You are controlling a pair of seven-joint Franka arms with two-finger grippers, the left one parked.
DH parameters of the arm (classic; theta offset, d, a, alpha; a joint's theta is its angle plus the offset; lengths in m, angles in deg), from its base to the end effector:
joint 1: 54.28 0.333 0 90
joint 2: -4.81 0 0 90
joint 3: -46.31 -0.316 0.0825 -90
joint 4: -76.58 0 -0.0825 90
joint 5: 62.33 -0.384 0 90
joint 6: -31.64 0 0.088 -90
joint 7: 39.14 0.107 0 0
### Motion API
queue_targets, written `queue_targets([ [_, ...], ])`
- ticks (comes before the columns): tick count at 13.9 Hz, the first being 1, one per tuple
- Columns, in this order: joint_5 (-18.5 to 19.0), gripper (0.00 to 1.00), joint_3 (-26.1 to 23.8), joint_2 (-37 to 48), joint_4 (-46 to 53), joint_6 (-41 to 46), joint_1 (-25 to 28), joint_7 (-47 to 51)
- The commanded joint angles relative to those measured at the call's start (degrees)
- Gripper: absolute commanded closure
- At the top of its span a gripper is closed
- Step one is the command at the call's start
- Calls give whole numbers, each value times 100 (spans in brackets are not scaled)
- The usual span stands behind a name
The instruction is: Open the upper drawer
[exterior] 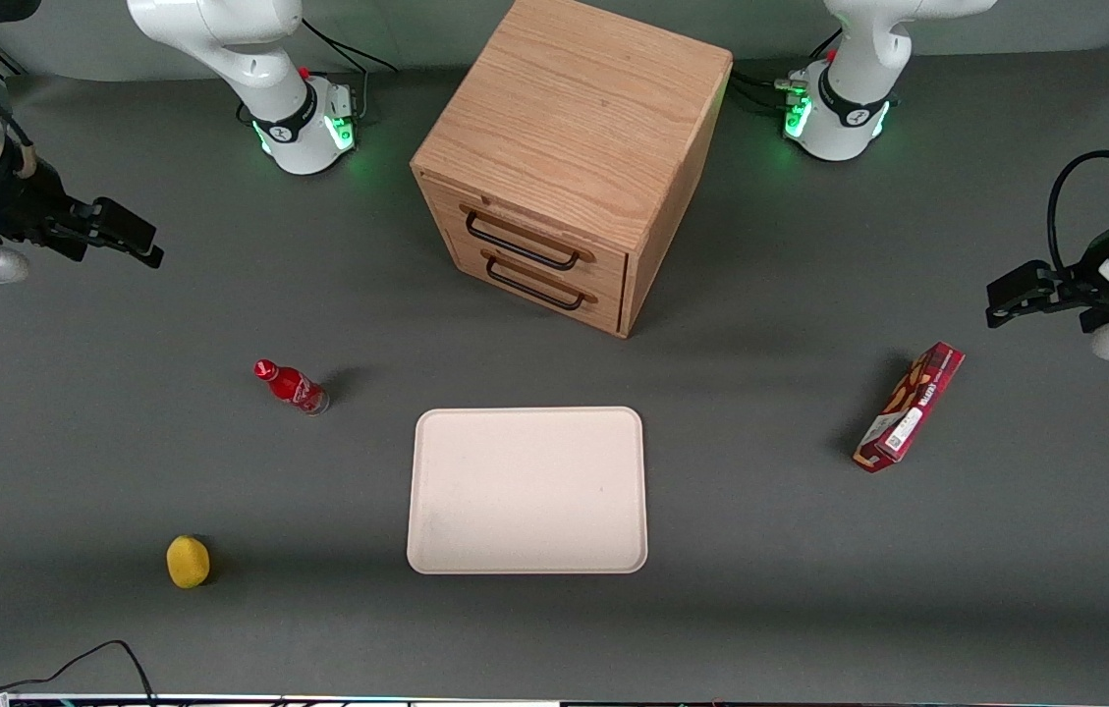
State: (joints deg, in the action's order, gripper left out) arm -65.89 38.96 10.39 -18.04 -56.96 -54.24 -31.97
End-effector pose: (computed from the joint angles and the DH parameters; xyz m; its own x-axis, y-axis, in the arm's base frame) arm 0.5157 0.0772 0.6365 0.9999 0.0048 -0.0146 0.0041 -0.9988 -0.0482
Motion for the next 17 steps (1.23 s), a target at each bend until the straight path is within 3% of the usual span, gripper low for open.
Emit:
queue_targets([
  [1,-423,0,-625,-536,722,124,75,-1301],
  [4,-1022,0,-1319,-1426,1358,281,66,-2849],
  [7,-1120,0,-2136,-2242,1367,230,66,-3807],
  [9,-1129,0,-2410,-2569,1349,142,83,-3838],
  [11,-1478,0,-2577,-2859,1288,124,83,-3750],
  [17,-1490,0,-2736,-3097,831,-718,329,-3126],
])
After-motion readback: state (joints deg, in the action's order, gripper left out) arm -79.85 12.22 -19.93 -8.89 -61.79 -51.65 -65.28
